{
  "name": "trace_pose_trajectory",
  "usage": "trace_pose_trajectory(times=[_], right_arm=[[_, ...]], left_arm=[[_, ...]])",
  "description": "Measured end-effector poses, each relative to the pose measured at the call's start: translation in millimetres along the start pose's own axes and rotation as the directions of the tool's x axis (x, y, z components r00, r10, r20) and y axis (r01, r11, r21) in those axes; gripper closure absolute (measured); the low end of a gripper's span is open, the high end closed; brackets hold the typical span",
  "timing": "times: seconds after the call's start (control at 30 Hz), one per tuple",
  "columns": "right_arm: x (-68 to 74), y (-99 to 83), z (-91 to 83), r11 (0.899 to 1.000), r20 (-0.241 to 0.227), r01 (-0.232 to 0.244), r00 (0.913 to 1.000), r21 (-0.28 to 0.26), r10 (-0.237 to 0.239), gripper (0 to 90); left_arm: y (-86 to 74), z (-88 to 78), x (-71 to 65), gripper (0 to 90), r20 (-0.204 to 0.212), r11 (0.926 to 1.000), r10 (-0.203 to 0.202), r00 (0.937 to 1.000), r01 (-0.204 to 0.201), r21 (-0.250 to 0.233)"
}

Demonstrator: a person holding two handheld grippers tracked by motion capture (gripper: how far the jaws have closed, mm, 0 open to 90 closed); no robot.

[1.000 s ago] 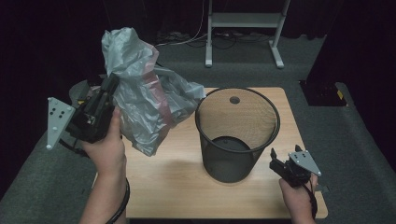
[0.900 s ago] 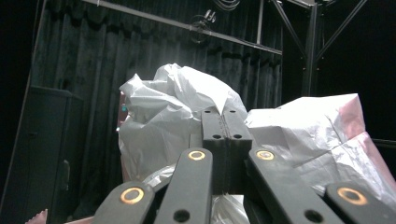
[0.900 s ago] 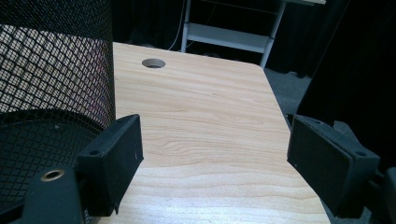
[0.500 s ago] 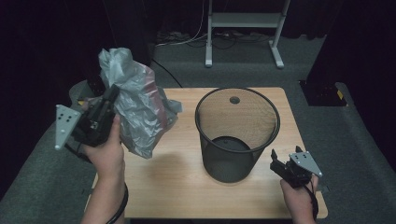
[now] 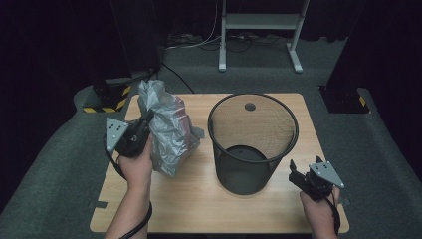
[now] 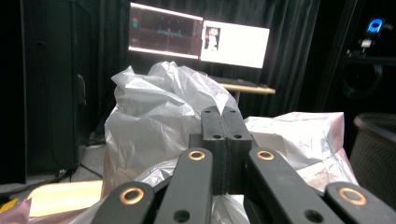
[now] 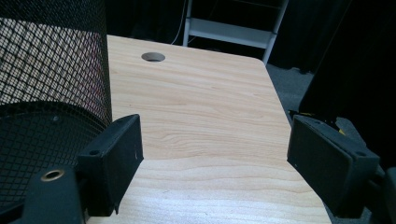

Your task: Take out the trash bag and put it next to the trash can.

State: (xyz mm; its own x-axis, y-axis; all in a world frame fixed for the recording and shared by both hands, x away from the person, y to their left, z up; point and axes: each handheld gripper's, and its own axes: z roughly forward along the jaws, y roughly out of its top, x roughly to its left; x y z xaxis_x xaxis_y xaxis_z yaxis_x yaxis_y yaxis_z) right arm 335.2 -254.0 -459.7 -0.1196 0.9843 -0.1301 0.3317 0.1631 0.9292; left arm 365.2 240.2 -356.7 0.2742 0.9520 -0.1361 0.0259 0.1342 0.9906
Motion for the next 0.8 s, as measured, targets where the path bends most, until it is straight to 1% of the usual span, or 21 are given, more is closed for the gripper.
trace_pose_trajectory(times=[0.07, 0.17, 0.2, 0.3, 0.37, 0.47, 0.53, 0.6, 0.63, 0.67, 0.73, 0.77, 0.8], right_arm=[[0.2, -0.5, 0.5, 1.0, -0.001, 0.003, 1.0, 0.004, -0.003, 17.9], [0.5, -1.0, 0.9, 1.0, -0.005, 0.008, 1.0, 0.005, -0.008, 17.9], [0.6, -1.1, 0.8, 1.0, -0.007, 0.008, 0.9999, 0.005, -0.008, 17.9], [0.8, -1.8, 0.5, 1.0, -0.016, 0.003, 0.9999, 0.008, -0.003, 17.9], [0.6, -2.8, 0.9, 1.0, -0.022, -0.001, 0.9997, 0.01, 0.001, 17.9], [0.3, -5.1, 2.4, 1.0, -0.029, 0.002, 0.9996, 0.026, -0.001, 17.9], [0.1, -6.7, 3.6, 0.999, -0.031, 0.005, 0.9995, 0.035, -0.004, 18.0], [-0.3, -7.8, 4.2, 0.999, -0.033, 0.004, 0.9995, 0.043, -0.002, 18.0], [-0.5, -8.3, 4.7, 0.999, -0.032, 0.004, 0.9995, 0.044, -0.003, 18.0], [-0.6, -8.6, 4.9, 0.999, -0.033, 0.003, 0.9995, 0.047, -0.001, 18.0], [-0.7, -9.8, 6.1, 0.999, -0.036, 0.007, 0.9994, 0.053, -0.005, 18.0], [-0.3, -10.4, 6.7, 0.998, -0.037, 0.009, 0.9993, 0.058, -0.007, 18.0], [0.3, -11.1, 7.3, 0.998, -0.038, 0.01, 0.9993, 0.064, -0.007, 18.0]], left_arm=[[-8.0, 6.4, -1.2, 89.6, 0.007, 0.9999, 0.002, 1.0, -0.002, 0.013], [-22.2, 15.2, -5.8, 89.6, 0.023, 0.9993, 0.028, 0.9993, -0.029, 0.023], [-27.8, 17.6, -7.3, 89.6, 0.026, 0.9993, 0.028, 0.9993, -0.029, 0.025], [-45.0, 23.9, -11.4, 89.4, 0.025, 0.9984, 0.007, 0.9997, -0.008, 0.056], [-56.7, 28.2, -14.2, 89.2, 0.023, 0.9957, 0.008, 0.9997, -0.01, 0.092], [-71.7, 32.4, -16.7, 88.6, 0.019, 0.9888, 0.017, 0.9997, -0.02, 0.148], [-77.8, 33.5, -16.7, 86.6, 0.016, 0.9847, 0.01, 0.9998, -0.013, 0.174], [-79.8, 32.4, -17.0, 81.5, 0.018, 0.9828, 0.004, 0.9998, -0.007, 0.185], [-79.7, 31.5, -17.0, 75.1, 0.017, 0.9818, 0.013, 0.9998, -0.016, 0.189], [-79.3, 30.1, -18.4, 69.4, 0.021, 0.9807, 0.012, 0.9997, -0.016, 0.195], [-77.9, 25.6, -20.9, 57.3, 0.019, 0.9797, 0.035, 0.9992, -0.038, 0.197], [-76.9, 23.2, -21.2, 49.9, 0.029, 0.978, 0.041, 0.9987, -0.046, 0.203], [-75.9, 20.4, -22.5, 45.9, 0.032, 0.9768, 0.05, 0.9982, -0.055, 0.207]])
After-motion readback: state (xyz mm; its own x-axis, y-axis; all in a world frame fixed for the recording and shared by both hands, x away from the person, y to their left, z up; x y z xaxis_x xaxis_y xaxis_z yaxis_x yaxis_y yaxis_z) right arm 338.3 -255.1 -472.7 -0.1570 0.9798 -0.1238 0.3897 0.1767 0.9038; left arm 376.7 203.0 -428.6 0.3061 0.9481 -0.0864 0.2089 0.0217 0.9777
